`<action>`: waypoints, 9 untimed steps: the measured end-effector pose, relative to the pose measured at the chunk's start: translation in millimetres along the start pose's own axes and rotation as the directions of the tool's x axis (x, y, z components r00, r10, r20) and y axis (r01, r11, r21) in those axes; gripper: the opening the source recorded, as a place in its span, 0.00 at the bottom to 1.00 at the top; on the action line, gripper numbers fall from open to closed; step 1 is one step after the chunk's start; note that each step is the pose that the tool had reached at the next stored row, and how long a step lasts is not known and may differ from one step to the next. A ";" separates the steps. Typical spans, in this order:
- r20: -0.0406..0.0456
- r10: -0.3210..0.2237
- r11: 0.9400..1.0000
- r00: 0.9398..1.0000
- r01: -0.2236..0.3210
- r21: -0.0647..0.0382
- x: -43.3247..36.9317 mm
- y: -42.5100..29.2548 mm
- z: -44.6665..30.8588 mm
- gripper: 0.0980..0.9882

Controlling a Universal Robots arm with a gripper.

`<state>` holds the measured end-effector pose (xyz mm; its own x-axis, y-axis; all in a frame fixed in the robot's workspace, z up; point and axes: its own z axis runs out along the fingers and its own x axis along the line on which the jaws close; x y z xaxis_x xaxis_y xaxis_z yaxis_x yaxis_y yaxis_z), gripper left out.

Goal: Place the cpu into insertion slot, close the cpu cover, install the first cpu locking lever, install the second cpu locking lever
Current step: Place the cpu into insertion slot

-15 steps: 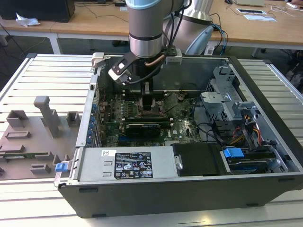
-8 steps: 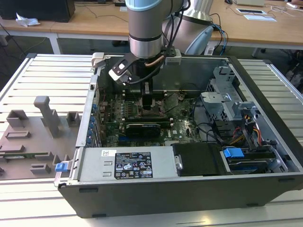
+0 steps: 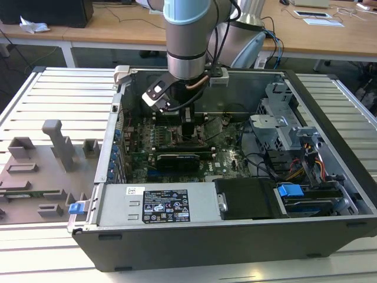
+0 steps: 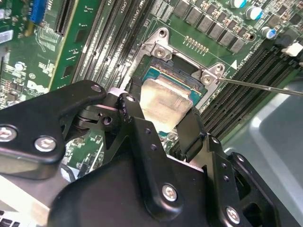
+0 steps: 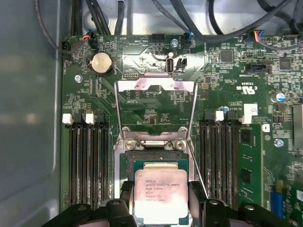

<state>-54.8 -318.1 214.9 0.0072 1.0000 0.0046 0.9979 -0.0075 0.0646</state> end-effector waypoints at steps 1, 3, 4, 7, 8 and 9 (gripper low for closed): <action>0.000 0.000 1.000 1.000 0.000 0.000 0.9 0.1 3.0 0.50; 0.000 -0.001 1.000 1.000 0.001 0.000 2.8 -0.4 10.9 0.50; 0.000 -0.002 1.000 1.000 0.002 0.000 4.6 -0.6 13.5 0.50; 0.000 0.000 1.000 1.000 0.000 0.000 4.0 0.3 14.5 0.50; 0.000 0.000 1.000 1.000 0.000 0.000 4.0 0.4 14.8 0.50; 0.000 0.000 1.000 1.000 0.000 0.000 4.0 0.4 15.4 0.50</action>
<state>-53.3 -314.0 199.7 0.0069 1.0000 0.0048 0.9979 -0.0072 0.0647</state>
